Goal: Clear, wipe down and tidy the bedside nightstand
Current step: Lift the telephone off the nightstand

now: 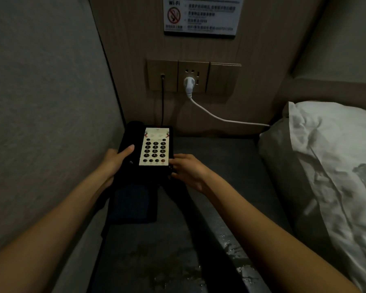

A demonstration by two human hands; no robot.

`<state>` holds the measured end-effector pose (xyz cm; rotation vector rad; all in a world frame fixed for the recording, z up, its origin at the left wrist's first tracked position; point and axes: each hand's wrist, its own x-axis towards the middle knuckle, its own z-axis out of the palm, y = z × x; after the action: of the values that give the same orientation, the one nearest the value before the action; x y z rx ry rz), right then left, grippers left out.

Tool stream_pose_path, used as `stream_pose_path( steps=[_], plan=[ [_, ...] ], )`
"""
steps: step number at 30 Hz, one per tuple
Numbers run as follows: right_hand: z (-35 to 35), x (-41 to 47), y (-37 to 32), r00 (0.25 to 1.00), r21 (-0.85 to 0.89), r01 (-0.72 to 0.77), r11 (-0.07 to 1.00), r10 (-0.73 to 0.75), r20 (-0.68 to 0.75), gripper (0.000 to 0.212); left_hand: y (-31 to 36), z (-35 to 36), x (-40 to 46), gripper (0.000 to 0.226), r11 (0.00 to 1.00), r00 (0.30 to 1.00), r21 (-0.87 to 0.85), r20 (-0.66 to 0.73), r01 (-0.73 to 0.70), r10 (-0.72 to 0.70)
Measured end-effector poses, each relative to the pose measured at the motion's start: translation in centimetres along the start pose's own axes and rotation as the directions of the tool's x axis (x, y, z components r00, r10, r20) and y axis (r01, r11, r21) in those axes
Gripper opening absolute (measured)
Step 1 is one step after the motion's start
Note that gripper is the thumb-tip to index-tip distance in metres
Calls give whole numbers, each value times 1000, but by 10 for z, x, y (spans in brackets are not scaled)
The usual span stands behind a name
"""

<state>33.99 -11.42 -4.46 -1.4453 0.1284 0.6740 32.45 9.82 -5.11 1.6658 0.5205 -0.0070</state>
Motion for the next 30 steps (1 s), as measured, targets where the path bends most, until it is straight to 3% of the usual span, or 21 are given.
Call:
stream_pose_path(
  steps=[7, 11, 15, 20, 26, 30],
  plan=[
    [-20, -48, -25, 995, 123, 93, 988, -96, 22, 34, 51, 10, -24, 35, 986, 992, 105, 29, -127, 125],
    [-42, -89, -55, 991, 21, 131, 991, -131, -22, 19, 85, 25, -52, 39, 980, 990, 148, 74, -132, 122],
    [-72, -134, -78, 969, -61, 169, 984, -177, -175, 17, 120, 60, -88, 35, 968, 977, 184, 163, -169, 140],
    [-129, -190, -108, 899, -174, 216, 961, -265, -349, 16, 152, 129, -124, 29, 985, 916, -17, 366, -172, 166],
    [-201, -237, -136, 822, -252, 153, 955, -265, -504, 8, 173, 223, -144, 49, 981, 845, -136, 501, -136, 186],
    [-247, -241, -152, 785, -304, 75, 950, -244, -569, 42, 179, 280, -141, 53, 977, 804, -166, 559, -131, 202]
  ],
)
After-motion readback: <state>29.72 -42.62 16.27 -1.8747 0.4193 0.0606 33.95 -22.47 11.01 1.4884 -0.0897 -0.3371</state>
